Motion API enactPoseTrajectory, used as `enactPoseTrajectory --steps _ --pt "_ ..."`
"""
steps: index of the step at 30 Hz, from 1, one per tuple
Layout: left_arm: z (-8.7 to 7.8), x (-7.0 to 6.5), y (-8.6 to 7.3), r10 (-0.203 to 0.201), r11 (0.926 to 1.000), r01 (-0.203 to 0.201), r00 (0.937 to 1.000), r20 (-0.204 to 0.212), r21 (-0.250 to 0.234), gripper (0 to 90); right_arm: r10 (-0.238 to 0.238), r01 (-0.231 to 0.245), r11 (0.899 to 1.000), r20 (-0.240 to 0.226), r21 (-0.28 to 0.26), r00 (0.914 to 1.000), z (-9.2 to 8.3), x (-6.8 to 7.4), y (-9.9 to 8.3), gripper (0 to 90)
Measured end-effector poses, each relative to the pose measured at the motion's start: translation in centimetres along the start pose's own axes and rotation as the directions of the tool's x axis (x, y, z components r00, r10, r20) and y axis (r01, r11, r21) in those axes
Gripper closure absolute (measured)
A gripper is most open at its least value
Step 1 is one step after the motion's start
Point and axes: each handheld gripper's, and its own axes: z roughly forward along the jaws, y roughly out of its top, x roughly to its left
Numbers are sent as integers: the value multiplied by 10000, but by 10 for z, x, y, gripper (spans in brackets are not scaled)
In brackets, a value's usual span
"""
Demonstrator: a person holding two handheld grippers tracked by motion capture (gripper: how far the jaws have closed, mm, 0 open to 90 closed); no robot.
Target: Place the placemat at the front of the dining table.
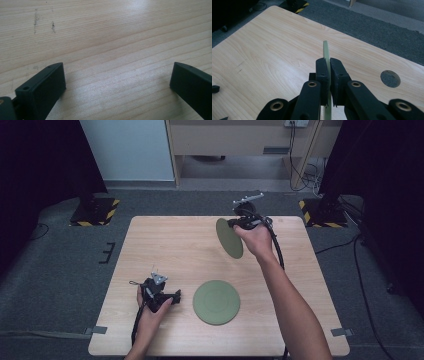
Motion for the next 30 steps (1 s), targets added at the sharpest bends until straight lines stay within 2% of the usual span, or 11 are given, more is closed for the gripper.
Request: enactPoseTrajectory --steps 10,21,27,30 --pt "0 0 0 8 10000 -8 10000 -2 4 0 -65 65 9999 9 102 10000 21 10 4 861" --pt "0 0 0 1 10000 -1 10000 -6 3 0 -217 218 9998 -335 28 9992 52 39 16 860" --pt "0 0 0 5 10000 -5 10000 -3 4 0 -134 140 9998 -380 159 9992 66 41 13 860" --pt "0 0 0 5 10000 -5 10000 -7 -1 0 -68 74 9999 -427 136 9991 67 38 10 860"
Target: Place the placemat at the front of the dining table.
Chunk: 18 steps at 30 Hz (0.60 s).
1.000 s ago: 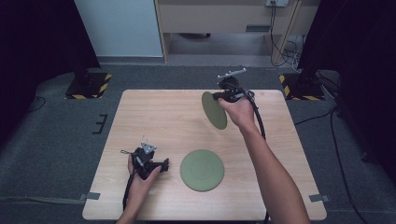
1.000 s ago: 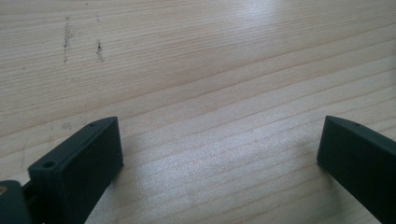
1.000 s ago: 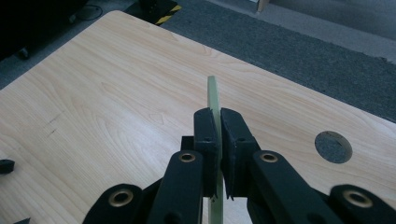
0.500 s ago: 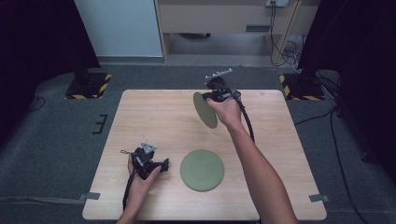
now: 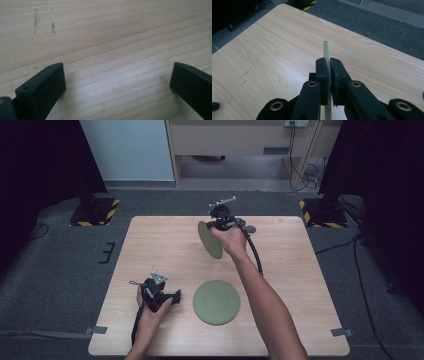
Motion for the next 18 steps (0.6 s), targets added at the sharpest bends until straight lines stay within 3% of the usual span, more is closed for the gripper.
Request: enactPoseTrajectory --steps 12,18 --pt "0 0 0 9 10000 -9 10000 -3 0 0 76 -79 10000 448 56 9990 -13 -17 -11 860" --pt "0 0 0 15 10000 -15 10000 -2 10 0 -145 129 9997 881 191 9960 -19 -24 -18 859"
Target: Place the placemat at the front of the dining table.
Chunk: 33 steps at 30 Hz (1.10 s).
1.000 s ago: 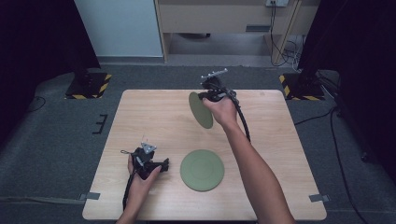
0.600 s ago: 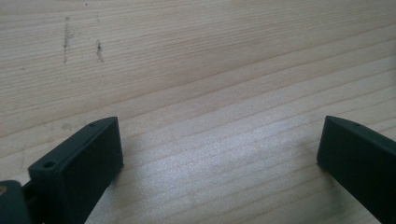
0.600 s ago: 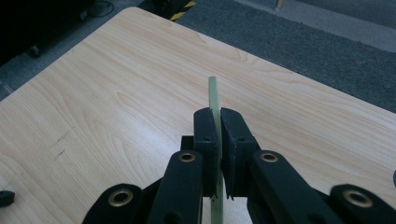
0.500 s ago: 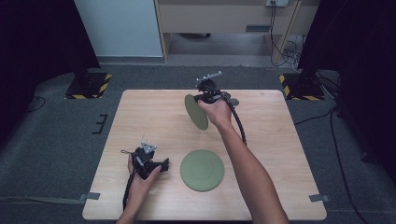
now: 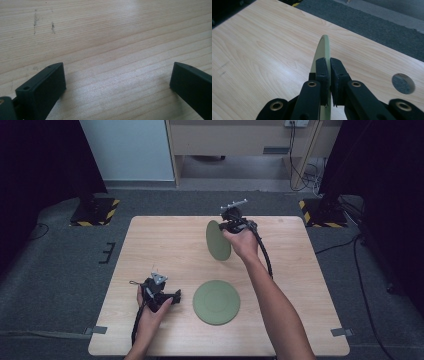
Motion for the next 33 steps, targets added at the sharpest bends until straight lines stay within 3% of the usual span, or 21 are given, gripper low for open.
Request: enactPoseTrajectory --steps 12,33 --pt "0 0 0 3 10000 -3 10000 0 4 0 122 -124 9999 317 41 9994 -3 -14 -13 858" --pt "0 0 0 4 10000 -4 10000 1 4 0 782 -796 9967 821 140 9936 3 -46 -44 852"
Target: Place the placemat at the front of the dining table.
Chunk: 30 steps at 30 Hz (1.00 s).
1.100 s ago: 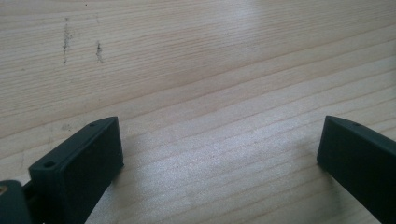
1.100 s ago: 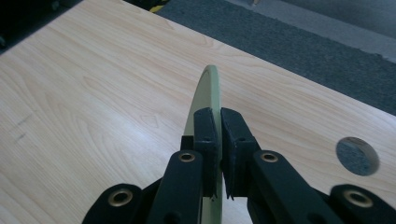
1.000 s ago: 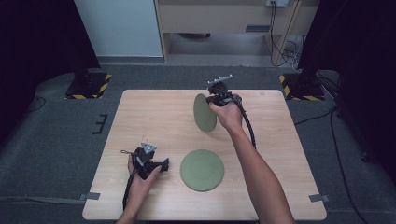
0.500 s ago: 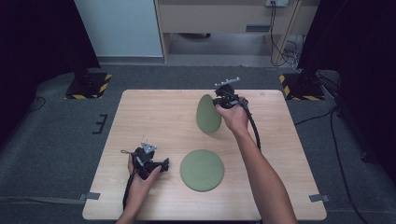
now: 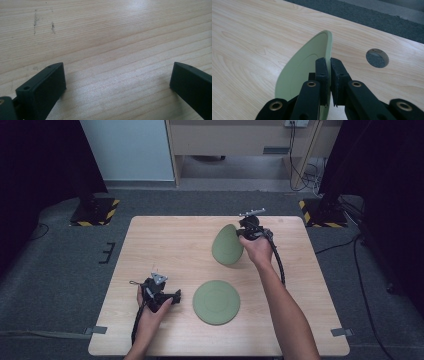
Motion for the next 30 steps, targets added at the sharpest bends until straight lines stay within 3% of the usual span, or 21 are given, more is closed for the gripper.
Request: enactPoseTrajectory --steps 14,18,30 --pt "0 0 0 20 10000 -20 10000 -12 10 0 226 -240 9992 401 332 9989 12 -17 -18 826" --pt "0 0 0 21 10000 -21 10000 -12 9 0 398 -426 9986 856 320 9955 16 -23 -24 682" --pt "0 0 0 42 10000 -42 10000 -11 2 0 1021 -1022 9948 816 -31 9914 7 -34 -31 485"
